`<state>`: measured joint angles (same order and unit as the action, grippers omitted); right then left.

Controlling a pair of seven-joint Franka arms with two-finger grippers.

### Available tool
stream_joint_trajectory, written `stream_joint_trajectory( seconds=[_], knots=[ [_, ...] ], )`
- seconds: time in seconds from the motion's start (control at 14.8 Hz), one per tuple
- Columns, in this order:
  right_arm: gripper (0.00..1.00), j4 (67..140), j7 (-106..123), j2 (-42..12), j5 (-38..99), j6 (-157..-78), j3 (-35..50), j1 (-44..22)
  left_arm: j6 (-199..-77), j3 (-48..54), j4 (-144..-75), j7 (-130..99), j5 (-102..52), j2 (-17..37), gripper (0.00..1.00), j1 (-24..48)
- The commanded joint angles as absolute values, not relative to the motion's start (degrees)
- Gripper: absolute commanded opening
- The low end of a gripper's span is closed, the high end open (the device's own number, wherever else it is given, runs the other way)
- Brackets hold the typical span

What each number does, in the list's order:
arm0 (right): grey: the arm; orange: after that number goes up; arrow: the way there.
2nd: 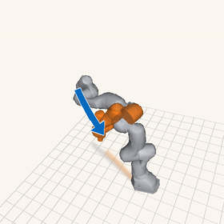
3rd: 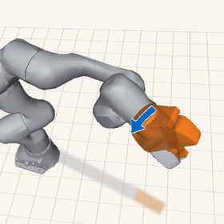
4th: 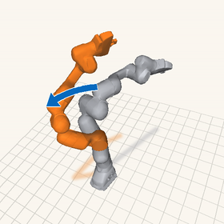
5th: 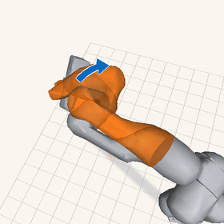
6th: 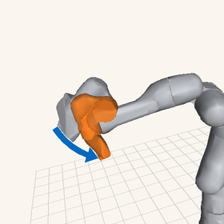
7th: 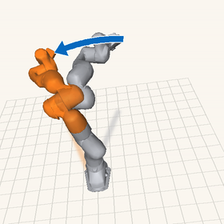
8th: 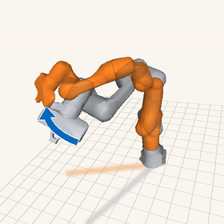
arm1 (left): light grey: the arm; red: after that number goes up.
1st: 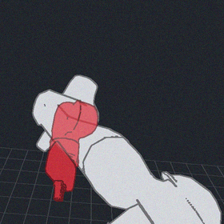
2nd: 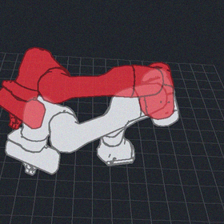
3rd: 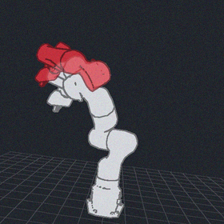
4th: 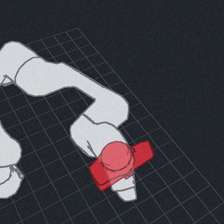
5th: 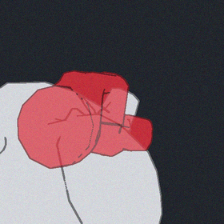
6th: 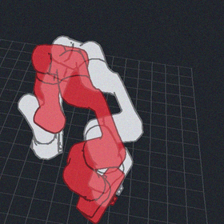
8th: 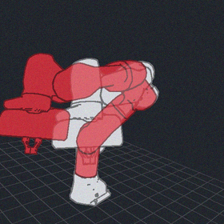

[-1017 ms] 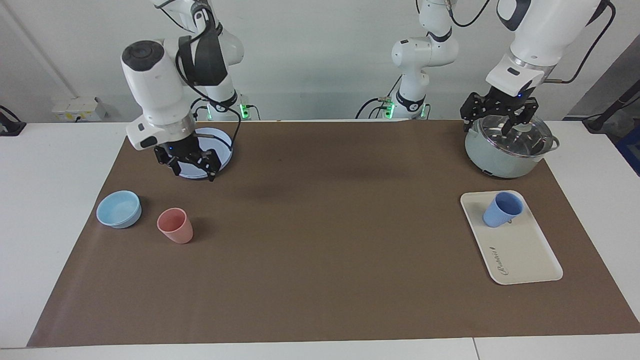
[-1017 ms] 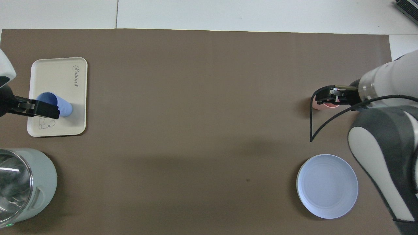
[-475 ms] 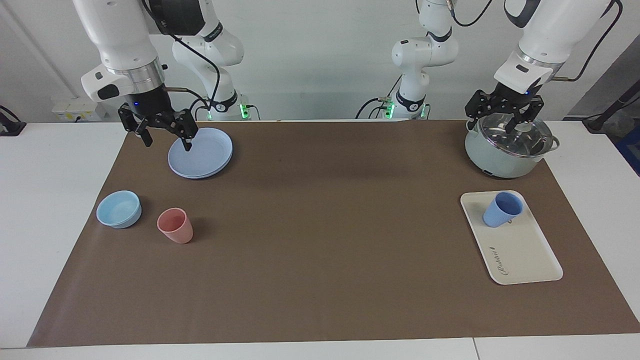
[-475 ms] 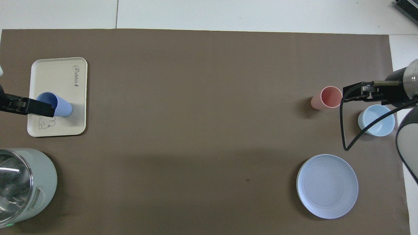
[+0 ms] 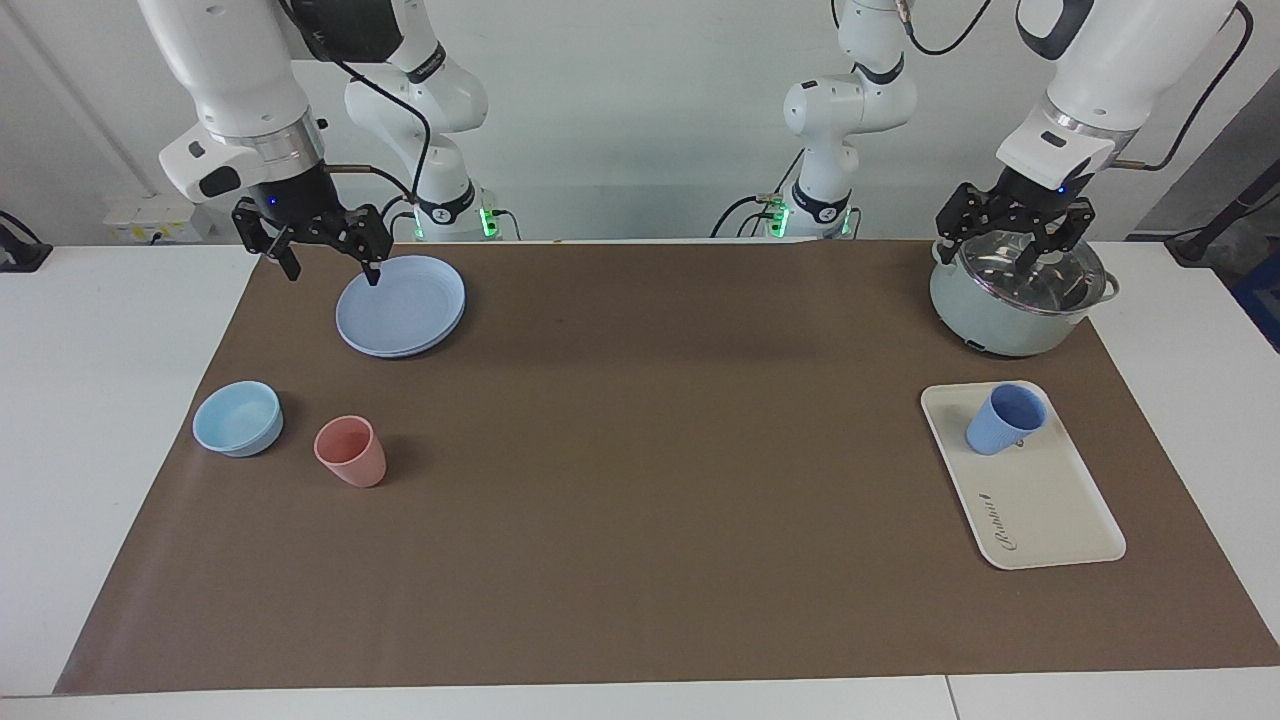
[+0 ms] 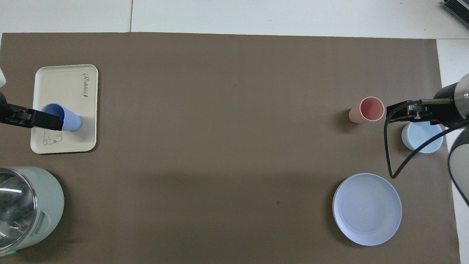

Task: Place cup on tray

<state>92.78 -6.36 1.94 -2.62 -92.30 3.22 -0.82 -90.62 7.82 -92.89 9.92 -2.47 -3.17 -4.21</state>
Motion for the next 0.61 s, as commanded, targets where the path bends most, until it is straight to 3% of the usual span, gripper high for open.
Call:
stream_joint_trajectory(
  seconds=[0.0,0.54],
  knots=[
    [1.0,93.96,-1.24,3.52,-1.93,-91.93,3.6,-0.09,-92.28,7.91,-94.13,11.07,-2.9,-3.78,1.0,-4.39],
    [1.0,93.96,-6.15,3.52,-1.06,-91.76,3.69,-0.26,-92.37,7.91,-95.36,11.08,-2.9,-4.48,1.0,-4.04]
  ],
)
